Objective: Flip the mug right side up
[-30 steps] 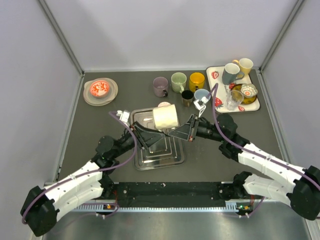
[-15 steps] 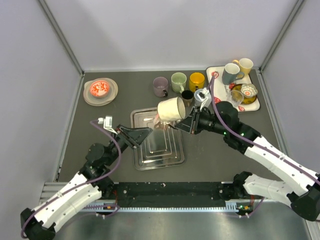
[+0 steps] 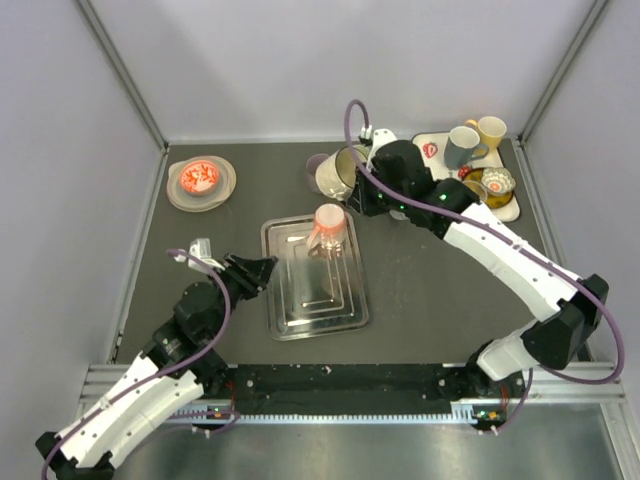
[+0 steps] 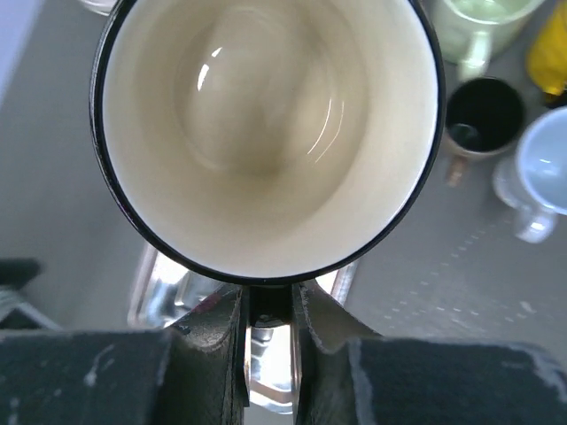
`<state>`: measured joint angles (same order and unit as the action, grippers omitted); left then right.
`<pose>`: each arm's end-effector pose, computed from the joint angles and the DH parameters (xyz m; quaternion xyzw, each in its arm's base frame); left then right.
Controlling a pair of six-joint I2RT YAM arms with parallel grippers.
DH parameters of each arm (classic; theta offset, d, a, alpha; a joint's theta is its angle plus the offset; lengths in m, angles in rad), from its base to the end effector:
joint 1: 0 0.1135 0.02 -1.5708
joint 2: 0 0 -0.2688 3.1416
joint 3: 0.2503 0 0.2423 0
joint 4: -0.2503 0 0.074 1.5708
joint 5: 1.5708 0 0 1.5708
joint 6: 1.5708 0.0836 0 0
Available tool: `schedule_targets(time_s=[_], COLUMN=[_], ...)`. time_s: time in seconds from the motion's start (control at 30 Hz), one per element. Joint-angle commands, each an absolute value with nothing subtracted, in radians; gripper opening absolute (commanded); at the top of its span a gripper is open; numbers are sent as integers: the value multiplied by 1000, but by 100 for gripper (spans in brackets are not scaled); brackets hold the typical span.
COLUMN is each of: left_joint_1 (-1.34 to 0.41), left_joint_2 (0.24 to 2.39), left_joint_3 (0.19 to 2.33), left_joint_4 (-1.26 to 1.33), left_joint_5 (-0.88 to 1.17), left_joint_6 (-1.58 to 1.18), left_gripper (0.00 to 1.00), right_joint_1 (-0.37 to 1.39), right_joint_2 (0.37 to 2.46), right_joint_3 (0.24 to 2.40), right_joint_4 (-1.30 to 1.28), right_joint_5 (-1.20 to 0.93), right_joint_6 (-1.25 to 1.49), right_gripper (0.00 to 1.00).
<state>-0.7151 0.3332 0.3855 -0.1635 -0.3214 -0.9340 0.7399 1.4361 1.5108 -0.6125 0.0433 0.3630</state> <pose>0.1303 -0.0782 0.2566 -0.1864 0.7197 -0.4023 0.5344 0.2600 0.2325 0.3765 -0.1524 0.8560 0.2426 0.4304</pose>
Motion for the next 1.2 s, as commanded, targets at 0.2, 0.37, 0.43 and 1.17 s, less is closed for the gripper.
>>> schedule_targets(time_s=[0.2, 0.37, 0.43, 1.17], left_joint_1=[-712, -712, -712, -712], left_joint_2=[356, 397, 414, 462], left_joint_3=[437, 408, 408, 433], left_joint_4=[-279, -219, -213, -262], left_joint_5=[-390, -361, -351, -248], left_joint_6=[-888, -891, -893, -865], left_gripper=[50, 51, 52, 70], right_joint_1=[710, 683, 683, 586], right_joint_2=[1349, 1279, 1273, 1565], right_joint_3=[1361, 1165, 1119, 1112], right_joint_4=[-715, -698, -674, -572], right_joint_5=[353, 337, 327, 250], right_joint_6=[256, 311, 327, 299], right_gripper=[0, 0, 0, 0])
